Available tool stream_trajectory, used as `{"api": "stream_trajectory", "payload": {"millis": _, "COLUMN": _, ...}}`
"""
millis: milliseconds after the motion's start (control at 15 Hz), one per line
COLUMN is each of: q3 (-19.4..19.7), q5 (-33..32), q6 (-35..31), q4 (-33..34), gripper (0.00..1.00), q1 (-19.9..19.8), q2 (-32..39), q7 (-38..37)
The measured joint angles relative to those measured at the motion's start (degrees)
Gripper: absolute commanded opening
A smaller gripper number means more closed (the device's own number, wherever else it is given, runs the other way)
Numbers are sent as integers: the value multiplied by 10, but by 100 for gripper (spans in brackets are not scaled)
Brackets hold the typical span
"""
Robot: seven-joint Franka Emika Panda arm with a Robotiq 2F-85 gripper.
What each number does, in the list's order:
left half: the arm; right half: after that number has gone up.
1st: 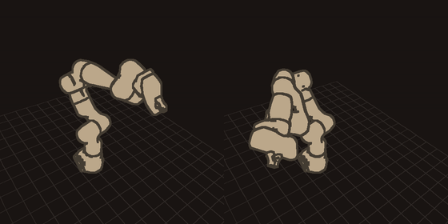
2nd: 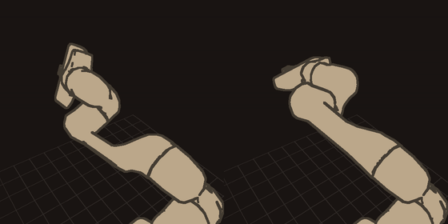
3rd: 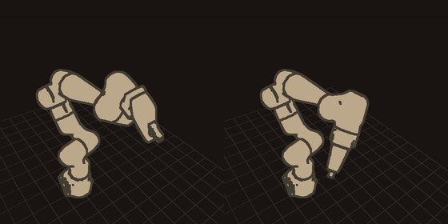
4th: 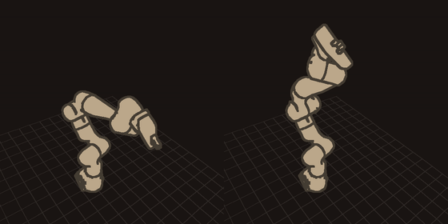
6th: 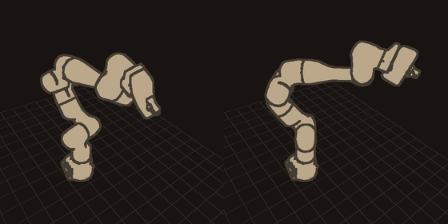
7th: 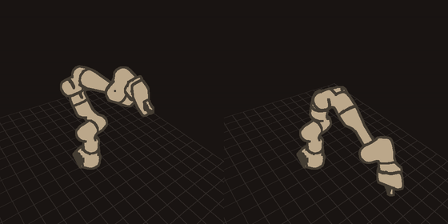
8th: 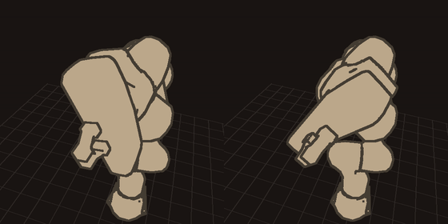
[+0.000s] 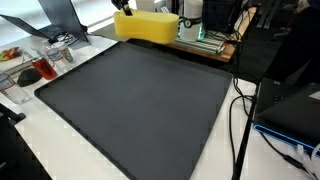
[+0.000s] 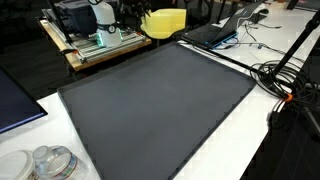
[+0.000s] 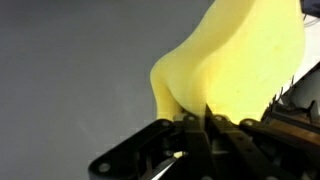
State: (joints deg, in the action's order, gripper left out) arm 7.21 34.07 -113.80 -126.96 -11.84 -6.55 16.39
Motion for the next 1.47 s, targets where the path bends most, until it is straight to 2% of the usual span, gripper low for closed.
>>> {"api": "stream_trajectory", "payload": {"millis": 467, "q3": 4, "q5": 18, "q6": -94, "q4": 14, "gripper": 2, "q1": 8, "q2": -40, "q7": -143}}
{"api": "stream_trajectory", "payload": {"millis": 800, "q3": 2, "q5": 17, "q6": -129, "q4": 16, "gripper": 2, "q1": 24, "q2": -50, "q7": -203}}
{"api": "stream_trajectory", "payload": {"millis": 867, "q3": 2, "q5": 17, "q6": -133, "q4": 16, "gripper": 9, "q1": 26, "q2": -50, "q7": -209}}
{"api": "stream_trajectory", "payload": {"millis": 933, "q3": 2, "q5": 16, "q6": -138, "q4": 16, "gripper": 33, "q1": 27, "q2": -50, "q7": -214}}
{"api": "stream_trajectory", "payload": {"millis": 1067, "q3": 2, "q5": 14, "q6": -140, "q4": 16, "gripper": 36, "q1": 28, "q2": -50, "q7": -217}}
{"api": "stream_trajectory", "payload": {"millis": 1467, "q3": 2, "q5": 6, "q6": -140, "q4": 16, "gripper": 78, "q1": 29, "q2": -50, "q7": -224}}
